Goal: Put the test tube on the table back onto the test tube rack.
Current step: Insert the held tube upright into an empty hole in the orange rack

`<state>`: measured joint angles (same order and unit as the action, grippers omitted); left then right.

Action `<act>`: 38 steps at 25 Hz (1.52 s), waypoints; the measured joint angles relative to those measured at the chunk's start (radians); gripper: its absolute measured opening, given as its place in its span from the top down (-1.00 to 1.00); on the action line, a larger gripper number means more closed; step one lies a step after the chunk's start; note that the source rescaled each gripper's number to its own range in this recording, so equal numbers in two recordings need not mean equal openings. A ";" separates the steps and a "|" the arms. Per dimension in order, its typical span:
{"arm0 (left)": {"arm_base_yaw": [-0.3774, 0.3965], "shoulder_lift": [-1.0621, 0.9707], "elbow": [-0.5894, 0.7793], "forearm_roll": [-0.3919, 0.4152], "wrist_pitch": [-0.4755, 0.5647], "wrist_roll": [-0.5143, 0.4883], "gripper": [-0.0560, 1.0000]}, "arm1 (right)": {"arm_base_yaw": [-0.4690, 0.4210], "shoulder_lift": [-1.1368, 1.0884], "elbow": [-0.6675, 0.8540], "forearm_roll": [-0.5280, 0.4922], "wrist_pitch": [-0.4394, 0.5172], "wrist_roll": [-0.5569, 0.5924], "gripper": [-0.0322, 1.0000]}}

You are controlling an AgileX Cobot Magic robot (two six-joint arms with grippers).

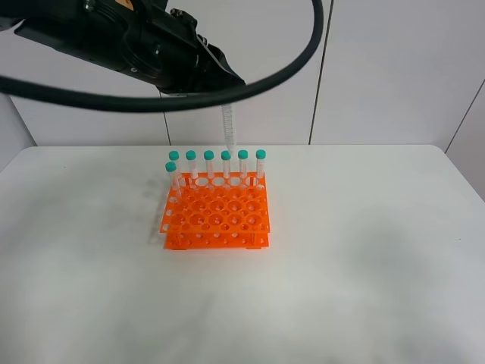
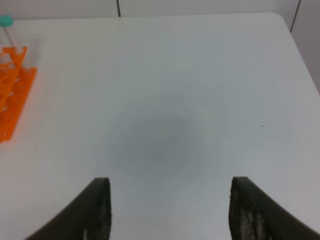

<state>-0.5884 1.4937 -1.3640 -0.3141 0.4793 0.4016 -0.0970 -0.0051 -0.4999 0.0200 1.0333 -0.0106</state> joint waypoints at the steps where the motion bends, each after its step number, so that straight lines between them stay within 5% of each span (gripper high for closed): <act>1: 0.004 0.007 -0.001 0.005 -0.014 -0.010 0.89 | 0.000 0.000 0.000 0.000 0.000 0.000 -0.54; 19: 0.218 0.232 0.002 0.172 -0.234 -0.234 0.89 | 0.000 0.000 0.000 0.000 0.000 0.000 -0.54; 38: 0.234 0.246 0.208 0.175 -0.497 -0.336 0.89 | 0.000 0.000 0.000 0.000 -0.002 0.000 -0.54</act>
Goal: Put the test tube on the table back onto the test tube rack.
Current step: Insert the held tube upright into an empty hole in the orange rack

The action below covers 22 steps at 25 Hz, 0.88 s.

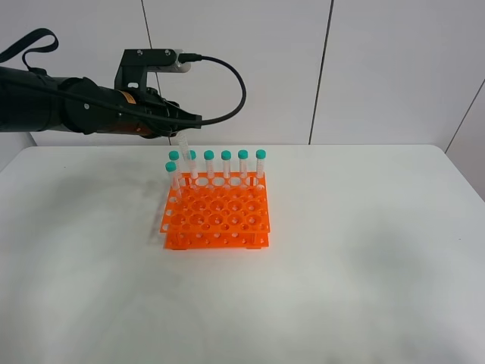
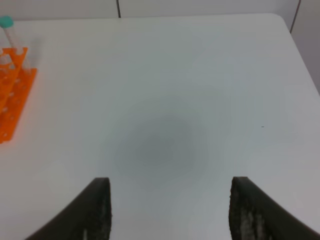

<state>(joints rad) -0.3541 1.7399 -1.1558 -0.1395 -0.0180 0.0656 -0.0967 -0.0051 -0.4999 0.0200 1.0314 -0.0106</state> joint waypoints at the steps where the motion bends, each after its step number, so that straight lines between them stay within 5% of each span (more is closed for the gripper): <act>1: 0.000 0.006 0.002 0.000 -0.006 -0.002 0.89 | 0.000 0.000 0.000 0.000 0.000 0.000 -0.54; 22: -0.018 0.030 0.084 0.000 -0.077 -0.007 0.89 | 0.000 0.000 0.000 0.000 0.000 0.000 -0.54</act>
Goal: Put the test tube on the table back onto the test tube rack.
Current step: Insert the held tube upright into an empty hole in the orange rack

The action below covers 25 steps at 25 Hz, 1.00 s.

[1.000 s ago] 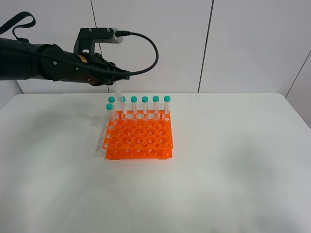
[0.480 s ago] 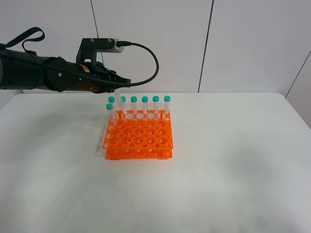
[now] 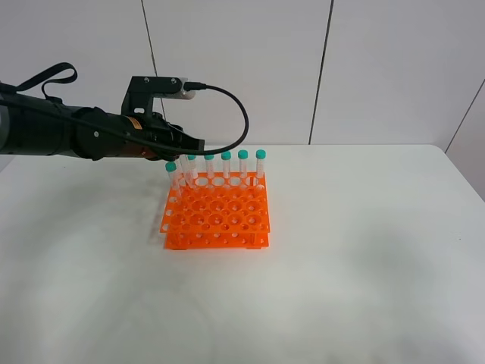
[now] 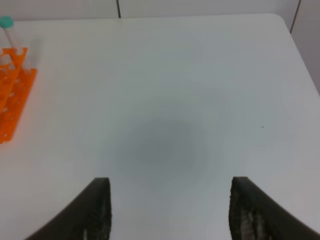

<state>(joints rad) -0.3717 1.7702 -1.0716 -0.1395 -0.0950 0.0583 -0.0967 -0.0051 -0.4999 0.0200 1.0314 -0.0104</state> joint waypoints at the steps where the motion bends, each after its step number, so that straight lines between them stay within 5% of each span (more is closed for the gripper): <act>1: -0.002 0.000 0.000 0.000 -0.006 -0.001 0.89 | 0.000 0.000 0.000 0.000 0.000 0.000 -0.54; 25: -0.010 0.052 -0.001 0.000 -0.032 -0.007 0.89 | 0.000 0.000 0.000 0.000 0.000 0.000 -0.54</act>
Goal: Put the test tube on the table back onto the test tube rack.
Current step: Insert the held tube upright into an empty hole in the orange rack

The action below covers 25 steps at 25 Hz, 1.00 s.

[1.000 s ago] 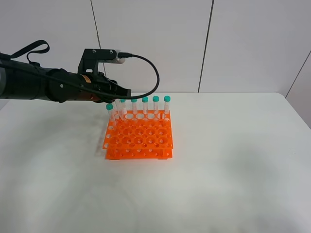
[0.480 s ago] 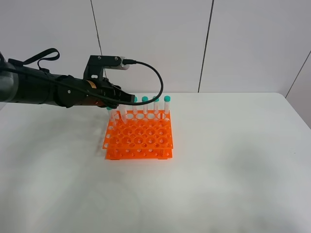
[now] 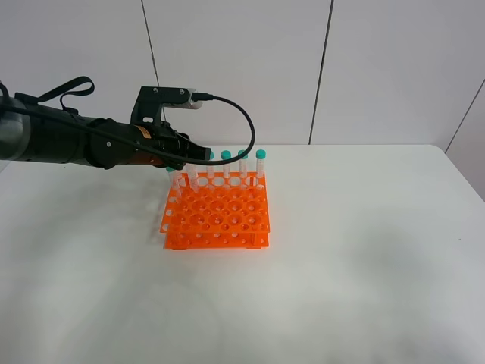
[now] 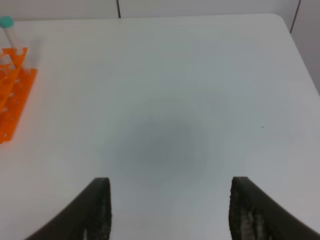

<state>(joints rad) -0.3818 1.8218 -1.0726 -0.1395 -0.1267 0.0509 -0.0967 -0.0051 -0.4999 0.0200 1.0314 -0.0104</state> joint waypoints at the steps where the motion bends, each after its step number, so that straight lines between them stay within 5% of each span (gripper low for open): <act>1: 0.000 -0.005 0.000 0.000 0.002 0.000 0.89 | 0.000 0.000 0.000 0.000 0.000 0.000 -0.54; 25: 0.016 0.023 -0.023 0.016 0.025 0.002 0.89 | 0.000 0.000 0.000 0.001 0.000 0.000 -0.54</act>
<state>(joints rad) -0.3657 1.8449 -1.0956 -0.1235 -0.1020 0.0528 -0.0967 -0.0051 -0.4999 0.0210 1.0314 -0.0104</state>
